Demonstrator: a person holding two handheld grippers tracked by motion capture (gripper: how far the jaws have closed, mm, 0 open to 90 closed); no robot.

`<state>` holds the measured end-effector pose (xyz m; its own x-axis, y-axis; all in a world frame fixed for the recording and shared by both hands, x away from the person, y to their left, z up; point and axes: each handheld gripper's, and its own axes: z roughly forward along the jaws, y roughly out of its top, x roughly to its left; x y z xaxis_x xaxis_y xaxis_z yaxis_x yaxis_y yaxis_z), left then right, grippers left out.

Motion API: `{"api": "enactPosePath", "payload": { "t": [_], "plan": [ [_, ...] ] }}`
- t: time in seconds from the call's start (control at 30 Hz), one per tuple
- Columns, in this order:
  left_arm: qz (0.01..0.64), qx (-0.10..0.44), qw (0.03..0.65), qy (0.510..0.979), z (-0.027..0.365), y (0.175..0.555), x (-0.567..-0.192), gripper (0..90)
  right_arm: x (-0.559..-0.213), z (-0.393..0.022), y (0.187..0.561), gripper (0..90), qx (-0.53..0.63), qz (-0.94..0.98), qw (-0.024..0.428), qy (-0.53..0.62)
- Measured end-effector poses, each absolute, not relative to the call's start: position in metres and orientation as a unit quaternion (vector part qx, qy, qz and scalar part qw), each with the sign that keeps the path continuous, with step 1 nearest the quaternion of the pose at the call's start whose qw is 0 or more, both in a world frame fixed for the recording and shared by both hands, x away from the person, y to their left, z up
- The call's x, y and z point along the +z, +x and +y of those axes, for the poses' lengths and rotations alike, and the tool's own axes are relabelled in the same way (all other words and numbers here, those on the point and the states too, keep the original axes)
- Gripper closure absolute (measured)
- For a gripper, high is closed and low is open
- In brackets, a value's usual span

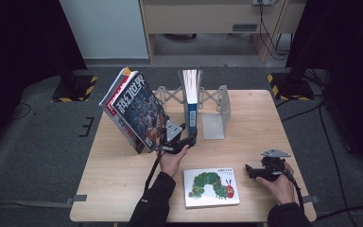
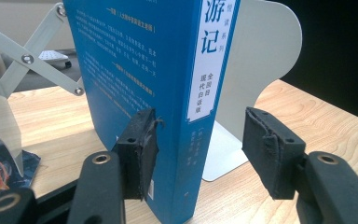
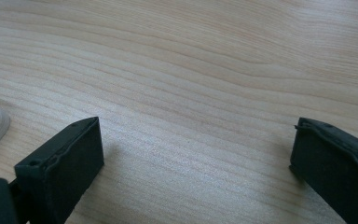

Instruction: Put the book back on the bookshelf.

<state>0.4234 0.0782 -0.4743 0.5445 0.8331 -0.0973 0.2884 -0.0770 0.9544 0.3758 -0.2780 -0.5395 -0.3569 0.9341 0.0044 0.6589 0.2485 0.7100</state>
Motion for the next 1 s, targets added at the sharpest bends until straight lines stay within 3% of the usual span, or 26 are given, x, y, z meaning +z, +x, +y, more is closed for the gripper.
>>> {"api": "enactPosePath", "payload": {
  "t": [0.43,0.7,1.0],
  "plan": [
    [0.411,0.236,0.541,0.695,0.089,0.417,-0.461,42.0,-0.539,-0.278,0.376,4.3,0.318,0.757,0.217,0.528],
    [0.404,0.239,0.514,0.718,0.098,0.406,-0.451,40.0,-0.534,-0.278,0.373,18.5,0.313,0.762,0.220,0.522],
    [0.394,0.225,0.479,0.752,0.101,0.388,-0.455,38.0,-0.523,-0.273,0.365,22.4,0.340,0.760,0.220,0.508]
  ]
}}
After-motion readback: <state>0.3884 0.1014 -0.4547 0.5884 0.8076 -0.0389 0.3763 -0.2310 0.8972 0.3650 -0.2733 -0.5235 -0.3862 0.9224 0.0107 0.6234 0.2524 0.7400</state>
